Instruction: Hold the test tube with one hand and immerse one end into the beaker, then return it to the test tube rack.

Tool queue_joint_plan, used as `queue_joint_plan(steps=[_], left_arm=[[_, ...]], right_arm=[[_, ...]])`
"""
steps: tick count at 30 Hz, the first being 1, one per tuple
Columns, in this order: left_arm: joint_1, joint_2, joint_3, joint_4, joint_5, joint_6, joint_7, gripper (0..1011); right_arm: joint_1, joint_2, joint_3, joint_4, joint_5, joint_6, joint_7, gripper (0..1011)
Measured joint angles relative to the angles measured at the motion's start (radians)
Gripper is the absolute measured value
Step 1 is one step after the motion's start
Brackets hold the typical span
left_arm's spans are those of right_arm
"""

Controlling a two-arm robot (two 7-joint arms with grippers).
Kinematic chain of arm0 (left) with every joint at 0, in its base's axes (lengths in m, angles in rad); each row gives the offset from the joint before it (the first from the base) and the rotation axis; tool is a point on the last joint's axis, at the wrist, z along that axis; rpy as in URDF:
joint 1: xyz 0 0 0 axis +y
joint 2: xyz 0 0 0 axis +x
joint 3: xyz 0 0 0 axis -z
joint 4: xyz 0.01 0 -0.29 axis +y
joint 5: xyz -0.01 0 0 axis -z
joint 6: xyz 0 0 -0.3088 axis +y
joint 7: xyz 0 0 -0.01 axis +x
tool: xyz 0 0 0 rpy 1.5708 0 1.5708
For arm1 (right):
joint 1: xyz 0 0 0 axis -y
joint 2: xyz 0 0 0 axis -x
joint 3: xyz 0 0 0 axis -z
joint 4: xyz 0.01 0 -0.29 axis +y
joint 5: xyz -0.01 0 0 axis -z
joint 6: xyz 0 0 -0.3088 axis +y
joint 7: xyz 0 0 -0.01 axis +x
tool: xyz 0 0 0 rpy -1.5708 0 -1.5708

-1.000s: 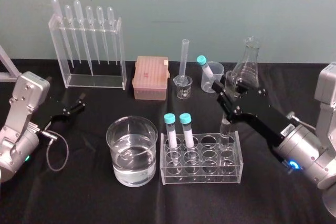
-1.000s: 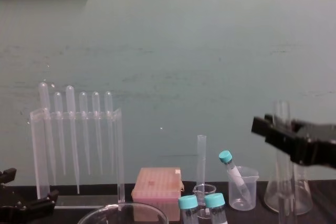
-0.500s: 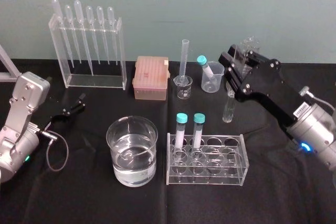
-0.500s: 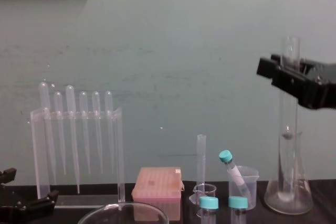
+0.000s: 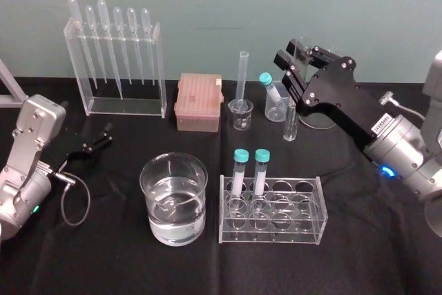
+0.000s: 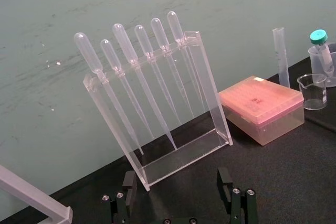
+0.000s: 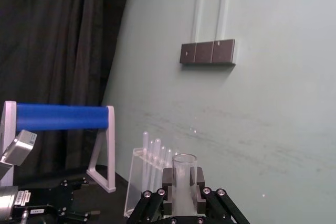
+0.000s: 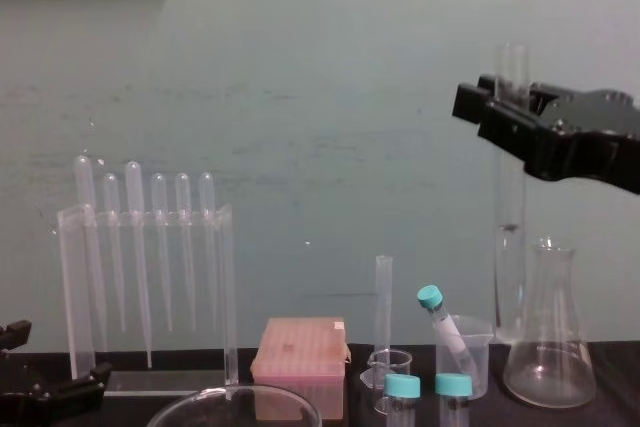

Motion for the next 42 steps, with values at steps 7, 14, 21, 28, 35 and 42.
queue_joint_plan(steps=[7,14,21,28,35,42], left_arm=[[0.000,0.000,0.000,0.000,0.000,0.000,0.000,1000],[0.000,0.000,0.000,0.000,0.000,0.000,0.000,1000],[0.000,0.000,0.000,0.000,0.000,0.000,0.000,1000],[0.000,0.000,0.000,0.000,0.000,0.000,0.000,1000],[0.000,0.000,0.000,0.000,0.000,0.000,0.000,1000],[0.000,0.000,0.000,0.000,0.000,0.000,0.000,1000]], right_arm=[[0.004,-0.007,-0.004,0.012,0.005,0.017,-0.005,224],[0.004,-0.007,-0.004,0.011,0.005,0.015,-0.006,224],[0.004,-0.006,-0.003,0.009,0.005,0.014,-0.006,224],[0.004,-0.005,-0.003,0.009,0.004,0.013,-0.006,224],[0.004,-0.005,-0.002,0.008,0.004,0.012,-0.006,224],[0.004,-0.005,-0.002,0.008,0.004,0.011,-0.006,224]])
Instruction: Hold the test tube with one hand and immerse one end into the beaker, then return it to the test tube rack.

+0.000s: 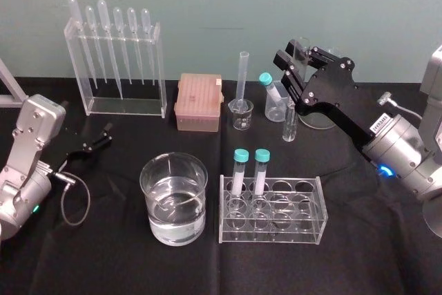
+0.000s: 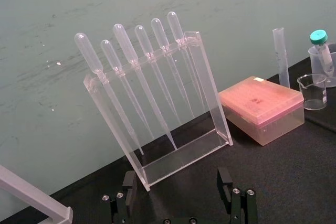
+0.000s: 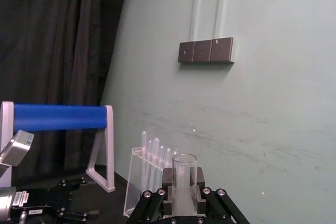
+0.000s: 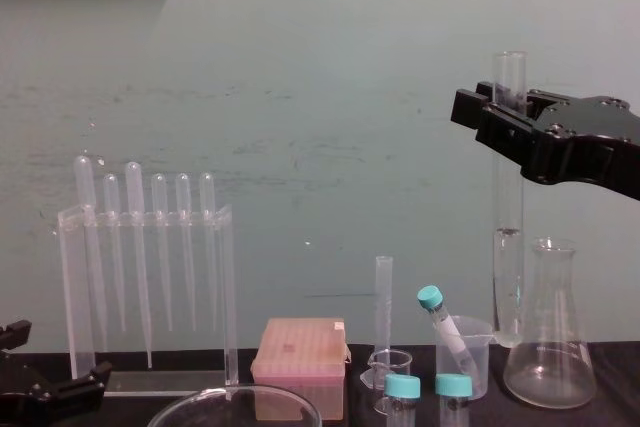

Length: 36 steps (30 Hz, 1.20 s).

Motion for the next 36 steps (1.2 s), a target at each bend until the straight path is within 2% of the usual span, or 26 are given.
queue_joint_plan(steps=[31,36], left_arm=[[0.000,0.000,0.000,0.000,0.000,0.000,0.000,1000],[0.000,0.000,0.000,0.000,0.000,0.000,0.000,1000]], right_arm=[[0.000,0.000,0.000,0.000,0.000,0.000,0.000,224],[0.030,0.003,-0.001,0.014,0.009,-0.007,0.020,224]])
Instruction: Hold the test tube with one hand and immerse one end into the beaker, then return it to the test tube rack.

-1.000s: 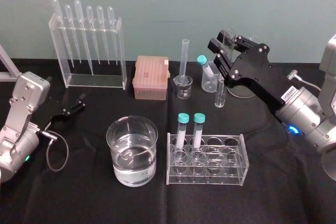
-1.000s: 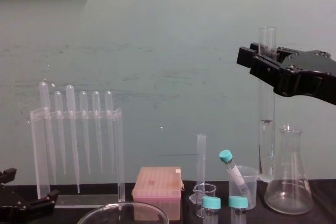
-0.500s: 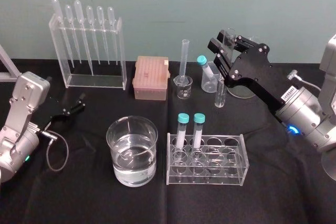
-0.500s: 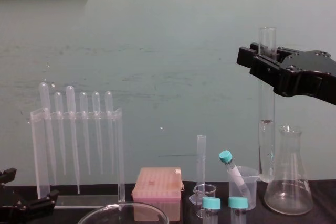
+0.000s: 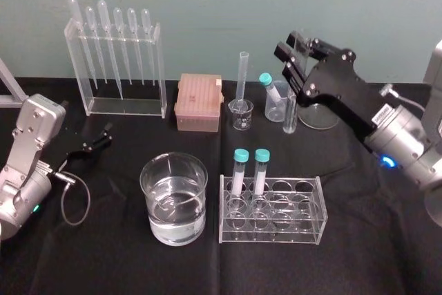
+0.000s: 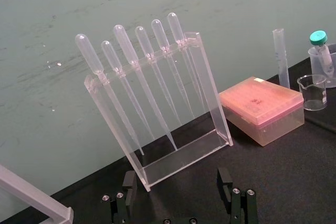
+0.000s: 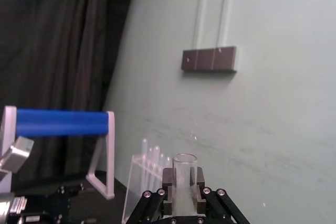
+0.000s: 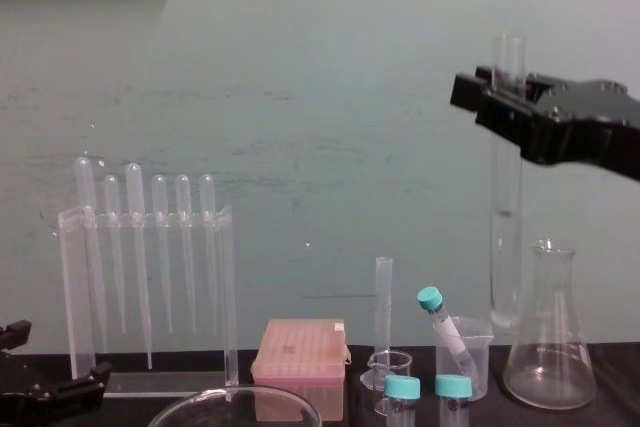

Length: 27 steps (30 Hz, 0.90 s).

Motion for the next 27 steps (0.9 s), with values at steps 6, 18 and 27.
queue_joint_plan(steps=[6,18,27], left_arm=[[0.000,0.000,0.000,0.000,0.000,0.000,0.000,1000],[0.000,0.000,0.000,0.000,0.000,0.000,0.000,1000],[0.000,0.000,0.000,0.000,0.000,0.000,0.000,1000]], right_arm=[[0.096,-0.009,-0.027,0.063,0.053,-0.024,0.089,224],[0.307,-0.064,-0.171,0.262,0.132,0.002,0.305,224],[0.416,-0.118,-0.255,0.380,0.145,-0.001,0.404,224]])
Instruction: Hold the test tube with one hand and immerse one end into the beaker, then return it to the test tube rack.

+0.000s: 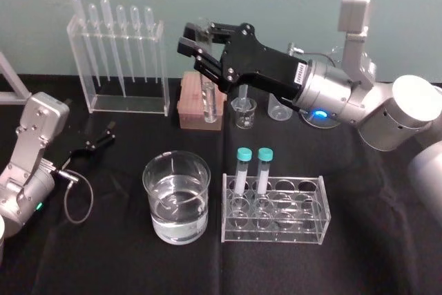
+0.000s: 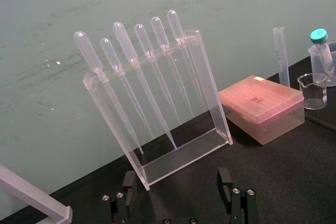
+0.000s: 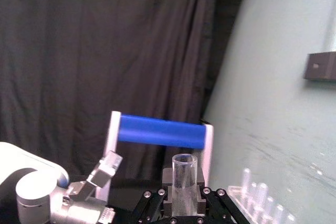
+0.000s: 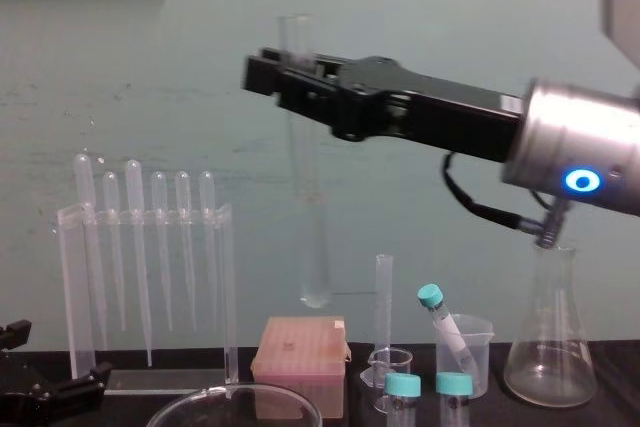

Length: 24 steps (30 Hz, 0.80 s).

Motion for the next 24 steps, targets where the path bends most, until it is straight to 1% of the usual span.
queue_joint_plan(steps=[3,7,12,16,24], left_arm=[[0.000,0.000,0.000,0.000,0.000,0.000,0.000,1000],[0.000,0.000,0.000,0.000,0.000,0.000,0.000,1000],[0.000,0.000,0.000,0.000,0.000,0.000,0.000,1000],[0.000,0.000,0.000,0.000,0.000,0.000,0.000,1000],[0.000,0.000,0.000,0.000,0.000,0.000,0.000,1000]], right_arm=[[0.030,-0.024,-0.026,0.029,0.007,-0.011,0.026,224],[0.035,-0.041,-0.044,0.033,0.021,-0.016,0.035,224],[0.021,-0.047,-0.061,0.020,0.043,-0.014,0.039,224],[0.003,-0.051,-0.076,0.011,0.072,-0.008,0.044,224],[-0.023,-0.052,-0.097,0.012,0.100,-0.001,0.037,224]])
